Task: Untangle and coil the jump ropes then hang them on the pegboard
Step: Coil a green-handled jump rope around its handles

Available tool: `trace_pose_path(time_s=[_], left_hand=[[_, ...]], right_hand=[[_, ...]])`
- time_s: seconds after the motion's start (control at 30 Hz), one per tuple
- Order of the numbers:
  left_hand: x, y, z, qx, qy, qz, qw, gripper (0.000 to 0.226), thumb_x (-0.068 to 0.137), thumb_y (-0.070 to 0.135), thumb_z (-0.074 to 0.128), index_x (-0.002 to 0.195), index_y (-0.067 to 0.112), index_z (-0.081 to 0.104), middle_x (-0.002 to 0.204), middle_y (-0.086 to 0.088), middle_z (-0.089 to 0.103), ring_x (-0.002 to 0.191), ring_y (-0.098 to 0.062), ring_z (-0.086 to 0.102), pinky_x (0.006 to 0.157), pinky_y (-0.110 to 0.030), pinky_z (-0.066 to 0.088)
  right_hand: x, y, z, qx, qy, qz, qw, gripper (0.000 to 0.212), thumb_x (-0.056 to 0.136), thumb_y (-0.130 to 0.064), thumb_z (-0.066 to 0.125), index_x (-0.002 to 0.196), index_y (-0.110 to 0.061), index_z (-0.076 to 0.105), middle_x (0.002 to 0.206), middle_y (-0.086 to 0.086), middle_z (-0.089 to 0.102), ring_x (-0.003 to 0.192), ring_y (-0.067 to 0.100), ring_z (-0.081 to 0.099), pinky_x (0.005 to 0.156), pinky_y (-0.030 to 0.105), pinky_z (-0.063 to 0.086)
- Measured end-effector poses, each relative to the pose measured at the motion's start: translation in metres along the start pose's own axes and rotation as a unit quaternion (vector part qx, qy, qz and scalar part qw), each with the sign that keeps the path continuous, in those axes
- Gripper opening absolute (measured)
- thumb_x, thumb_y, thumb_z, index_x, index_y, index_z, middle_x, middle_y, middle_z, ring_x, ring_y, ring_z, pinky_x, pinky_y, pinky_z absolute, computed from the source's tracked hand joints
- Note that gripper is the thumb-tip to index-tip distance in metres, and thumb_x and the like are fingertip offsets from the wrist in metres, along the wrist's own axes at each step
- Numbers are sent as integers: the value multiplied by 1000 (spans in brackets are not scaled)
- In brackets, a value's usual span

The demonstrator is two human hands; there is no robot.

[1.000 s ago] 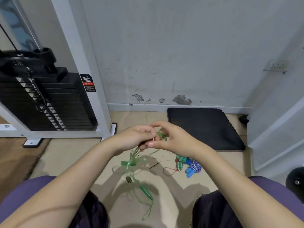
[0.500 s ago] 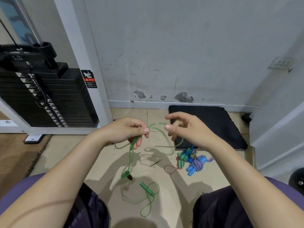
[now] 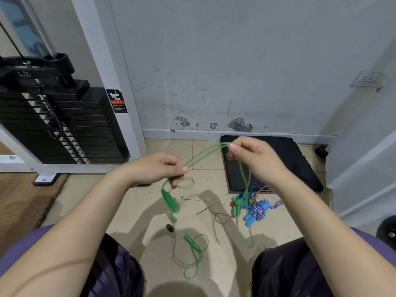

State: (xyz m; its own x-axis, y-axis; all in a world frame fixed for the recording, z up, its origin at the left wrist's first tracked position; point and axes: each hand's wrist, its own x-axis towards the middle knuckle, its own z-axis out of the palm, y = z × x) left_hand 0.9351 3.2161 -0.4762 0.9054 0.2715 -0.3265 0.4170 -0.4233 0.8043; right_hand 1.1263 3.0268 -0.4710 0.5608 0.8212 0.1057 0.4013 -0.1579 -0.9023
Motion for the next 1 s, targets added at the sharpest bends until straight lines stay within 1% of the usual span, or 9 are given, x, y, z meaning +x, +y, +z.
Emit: trace_pose_path(time_s=[0.13, 0.27, 0.37, 0.43, 0.53, 0.6, 0.7, 0.83, 1.0], left_hand=[[0, -5, -4, -23, 22, 9, 999, 29, 99, 32, 53, 81, 12, 62, 58, -4, 61, 60, -21, 55, 62, -24, 41], [3, 9, 8, -116, 3, 47, 992, 27, 100, 29, 51, 87, 10, 64, 52, 4, 34, 46, -13, 32, 53, -24, 42], [7, 14, 24, -130, -29, 52, 990, 23, 98, 31, 54, 89, 15, 69, 54, 8, 35, 49, -12, 30, 48, -23, 35], [10, 17, 32, -130, -57, 59, 988, 20, 98, 27, 55, 93, 13, 69, 55, 8, 39, 50, -12, 33, 50, -24, 36], [10, 18, 32, -99, -70, 63, 991, 17, 99, 19, 56, 99, 8, 68, 58, 3, 52, 52, -14, 49, 58, -27, 45], [10, 15, 25, -86, -52, 54, 993, 18, 99, 19, 55, 99, 6, 67, 61, 1, 60, 57, -17, 57, 67, -27, 49], [9, 15, 19, -111, -18, 46, 993, 27, 101, 24, 51, 97, 2, 65, 62, -2, 59, 56, -18, 55, 64, -26, 48], [7, 18, 21, -129, -4, 47, 991, 30, 103, 25, 46, 100, 1, 63, 63, -5, 51, 43, -14, 38, 51, -27, 36], [7, 23, 27, -190, -36, 34, 981, 22, 101, 29, 48, 98, 8, 54, 58, -3, 37, 39, -13, 26, 45, -24, 20]], right_hand=[[-3, 2, -12, 48, -35, 25, 998, 17, 92, -19, 67, 89, -2, 68, 77, 16, 71, 69, 20, 66, 80, 31, 51], [-7, 1, 1, 36, -104, 54, 992, 27, 81, -26, 78, 102, -14, 66, 68, 14, 68, 59, 21, 65, 76, 35, 53], [-9, 0, 12, 27, -150, 57, 987, 26, 78, -39, 79, 93, -21, 69, 61, 3, 62, 57, 21, 59, 65, 39, 48], [-11, 0, 18, 16, -174, 57, 983, 21, 81, -38, 77, 86, -19, 69, 55, -3, 49, 52, 14, 45, 54, 29, 39], [-10, 0, 18, -36, -145, 42, 988, 17, 85, -32, 74, 81, -16, 71, 52, -7, 35, 50, 9, 29, 53, 25, 28], [-8, -2, 10, -52, -84, 37, 994, 15, 87, -28, 72, 78, -16, 71, 51, -8, 36, 49, 7, 29, 51, 22, 27], [-7, -2, 1, -38, -16, 34, 999, 15, 92, -24, 66, 82, -13, 69, 58, -2, 46, 52, 7, 38, 53, 17, 33], [-9, -1, 0, -16, -43, 47, 998, 16, 94, -23, 63, 90, -9, 68, 67, 3, 63, 58, 13, 54, 62, 24, 45], [-12, -2, 6, 46, -109, 52, 992, 11, 87, -27, 73, 89, -17, 70, 55, 4, 34, 54, 22, 28, 52, 29, 25]])
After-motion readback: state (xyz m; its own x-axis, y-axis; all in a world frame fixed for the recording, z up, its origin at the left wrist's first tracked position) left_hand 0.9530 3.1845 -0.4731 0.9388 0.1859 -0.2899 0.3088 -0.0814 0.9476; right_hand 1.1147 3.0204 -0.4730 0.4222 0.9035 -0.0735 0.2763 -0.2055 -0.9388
